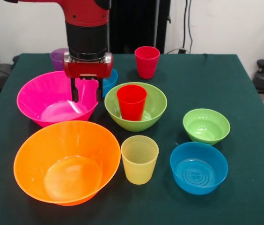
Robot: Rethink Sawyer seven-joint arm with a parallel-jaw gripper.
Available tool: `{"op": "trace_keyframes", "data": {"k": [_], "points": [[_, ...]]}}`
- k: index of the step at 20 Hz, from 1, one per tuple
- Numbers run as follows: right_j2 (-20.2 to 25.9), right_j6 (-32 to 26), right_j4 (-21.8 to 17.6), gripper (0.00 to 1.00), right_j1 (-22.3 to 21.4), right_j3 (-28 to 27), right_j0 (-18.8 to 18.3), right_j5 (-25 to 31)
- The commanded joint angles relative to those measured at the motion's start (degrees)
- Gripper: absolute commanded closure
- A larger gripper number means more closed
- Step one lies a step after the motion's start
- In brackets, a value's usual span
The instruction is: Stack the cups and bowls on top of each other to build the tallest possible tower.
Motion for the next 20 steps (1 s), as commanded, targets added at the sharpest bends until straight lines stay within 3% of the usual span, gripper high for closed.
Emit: {"op": "trace_keyframes", "data": {"k": [1,6,14,16,18,20], "points": [[1.94,-17.16,-4.66,0.0,1.33,1.75,1.02,2.64],[-3.47,-4.52,-8.28,0.0,0.37,2.16,5.77,-4.29],[-8.36,2.52,-9.78,0.0,1.94,2.01,9.29,-9.38],[-9.88,5.05,-7.93,0.0,2.47,1.68,9.73,-9.85],[-14.73,14.32,-5.76,0.0,2.63,0.69,12.7,-11.86],[-17.23,21.28,-0.05,0.0,3.32,0.77,13.44,-13.61]]}}
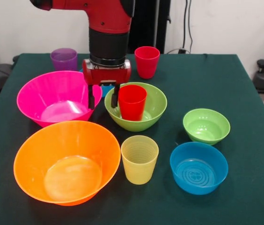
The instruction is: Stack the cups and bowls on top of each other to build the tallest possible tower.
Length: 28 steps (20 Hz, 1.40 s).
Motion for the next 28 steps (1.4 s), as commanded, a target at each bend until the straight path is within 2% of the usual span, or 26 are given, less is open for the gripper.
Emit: {"op": "trace_keyframes", "data": {"k": [1,2,5,6,8,9,14,21,23,26,28], "points": [[-10.99,23.22,6.33,0.0,2.68,0.7,4.69,-5.13],[-11.09,22.49,8.79,0.0,2.82,0.83,4.35,-2.6],[-9.84,13.83,8.62,0.0,2.79,1.24,3.63,-0.65],[-6.67,4.63,8.11,0.0,2.71,1.61,1.65,3.17],[-4.02,-3.44,7.15,0.0,2.58,1.77,0.42,5.72],[-3.4,-4.83,7.07,0.0,2.18,2.21,0.02,5.75],[-1.95,-5.84,6.73,0.0,1.3,3.23,-0.66,6.18],[-2.71,-6.41,3.18,0.0,1.21,4.27,-1.39,3.9],[-1.19,-8.97,4.37,0.0,0.24,5.51,-2.71,5.55],[1.84,-11.02,9.6,0.0,-6.44,9.71,-4.48,10.24],[3.17,-10.46,12.3,0.0,-9.66,10.95,-4.66,12.53]]}}
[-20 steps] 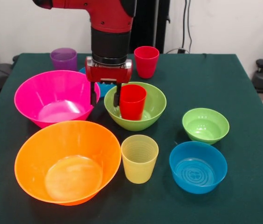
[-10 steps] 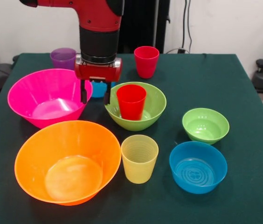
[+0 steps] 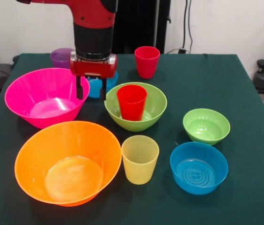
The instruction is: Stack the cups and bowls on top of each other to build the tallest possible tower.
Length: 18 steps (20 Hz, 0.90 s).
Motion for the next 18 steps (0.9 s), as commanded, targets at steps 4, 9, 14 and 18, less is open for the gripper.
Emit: {"op": "trace_keyframes", "data": {"k": [4,9,14,18], "points": [[7.44,-16.87,7.07,0.0,-13.16,9.28,-1.28,17.39],[8.76,-16.79,7.05,0.0,-14.53,9.15,-2.05,20.0],[10.94,-20.3,0.76,0.0,-6.19,7.14,-5.22,13.85],[13.93,-26.07,-1.57,0.0,-1.81,5.38,-9.23,12.7]]}}
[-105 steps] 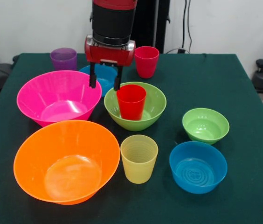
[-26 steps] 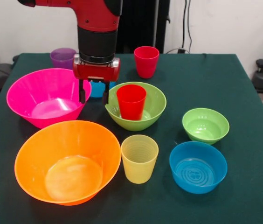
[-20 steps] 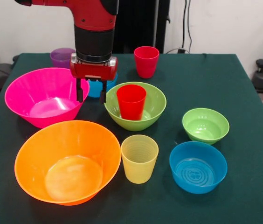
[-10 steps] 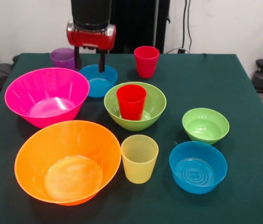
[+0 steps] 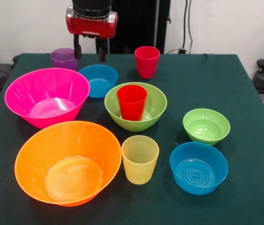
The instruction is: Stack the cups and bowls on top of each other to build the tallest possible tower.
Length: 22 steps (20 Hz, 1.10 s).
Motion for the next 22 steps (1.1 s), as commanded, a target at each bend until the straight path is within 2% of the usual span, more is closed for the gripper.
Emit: {"op": "trace_keyframes", "data": {"k": [1,4,10,14,16,22], "points": [[7.63,-26.19,-7.48,0.0,9.9,-0.96,-5.7,-1.61],[9.45,-28.47,-8.66,0.0,11.43,-1.47,-8.18,-1.6],[10.53,-29.47,-9.68,0.0,12.52,-1.7,-10.57,-0.51],[12.88,-36.35,-7.78,0.0,14.16,-2.39,-14.14,3.81],[13.34,-37.94,-7.8,0.0,14.96,-2.91,-15.11,4.2],[13.11,-40.29,-9.29,0.0,15.98,-6.61,-15.56,5.39]]}}
